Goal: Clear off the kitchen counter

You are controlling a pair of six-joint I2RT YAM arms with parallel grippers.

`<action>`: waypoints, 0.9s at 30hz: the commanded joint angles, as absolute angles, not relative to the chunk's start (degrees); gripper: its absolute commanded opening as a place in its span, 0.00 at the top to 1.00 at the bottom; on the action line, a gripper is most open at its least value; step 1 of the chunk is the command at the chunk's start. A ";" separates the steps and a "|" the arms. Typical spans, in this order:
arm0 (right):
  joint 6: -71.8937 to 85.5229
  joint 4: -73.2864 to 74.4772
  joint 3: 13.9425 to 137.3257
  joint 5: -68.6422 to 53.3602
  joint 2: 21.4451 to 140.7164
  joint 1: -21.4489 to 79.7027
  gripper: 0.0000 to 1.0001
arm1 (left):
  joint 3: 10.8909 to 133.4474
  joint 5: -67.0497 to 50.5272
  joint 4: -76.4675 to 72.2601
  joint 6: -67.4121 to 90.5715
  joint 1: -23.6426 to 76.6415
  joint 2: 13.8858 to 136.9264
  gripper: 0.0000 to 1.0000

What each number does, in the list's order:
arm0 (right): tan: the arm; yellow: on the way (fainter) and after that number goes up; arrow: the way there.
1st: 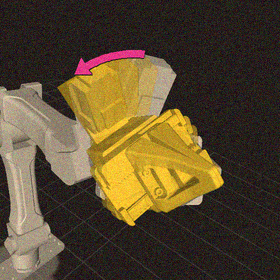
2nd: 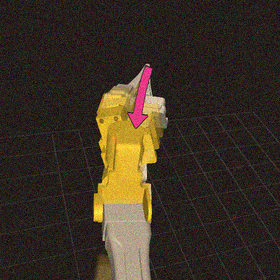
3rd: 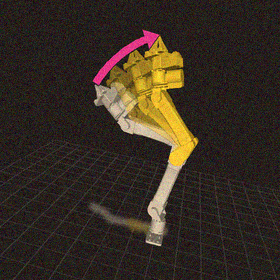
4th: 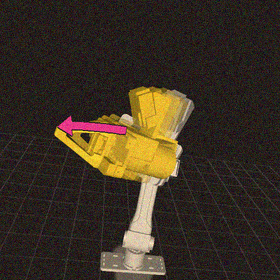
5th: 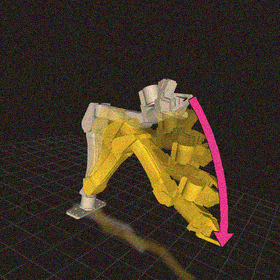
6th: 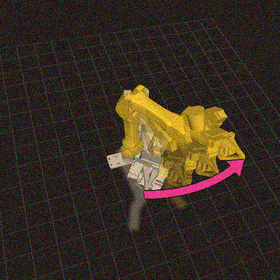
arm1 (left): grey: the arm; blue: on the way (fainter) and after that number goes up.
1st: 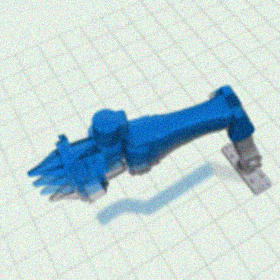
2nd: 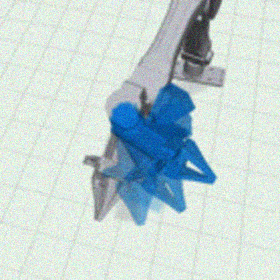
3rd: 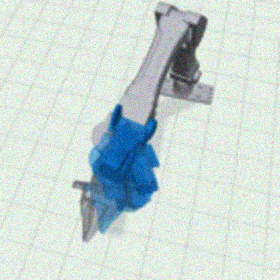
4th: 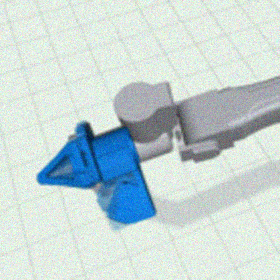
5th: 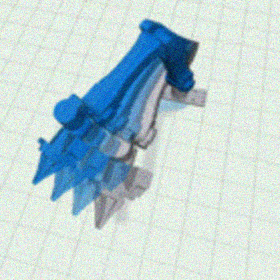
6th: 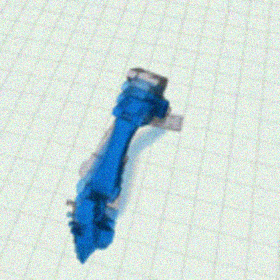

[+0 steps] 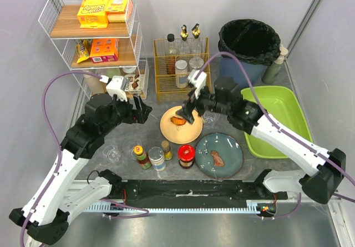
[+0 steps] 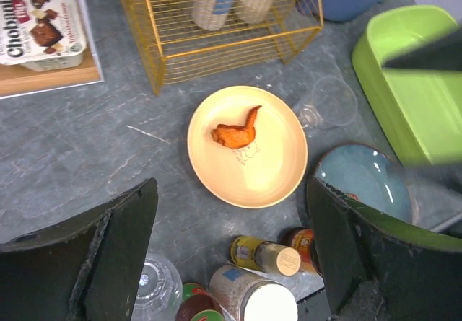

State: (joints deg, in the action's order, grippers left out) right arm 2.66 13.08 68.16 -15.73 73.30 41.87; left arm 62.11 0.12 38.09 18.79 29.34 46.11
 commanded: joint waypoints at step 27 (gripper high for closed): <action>-18.90 14.76 71.98 -16.08 92.37 68.64 0.02 | 64.07 19.78 38.58 20.66 29.09 42.54 0.09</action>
State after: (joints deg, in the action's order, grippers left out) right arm -16.16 13.85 68.25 -16.27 90.74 68.05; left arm 62.85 18.37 39.00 20.58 29.32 43.53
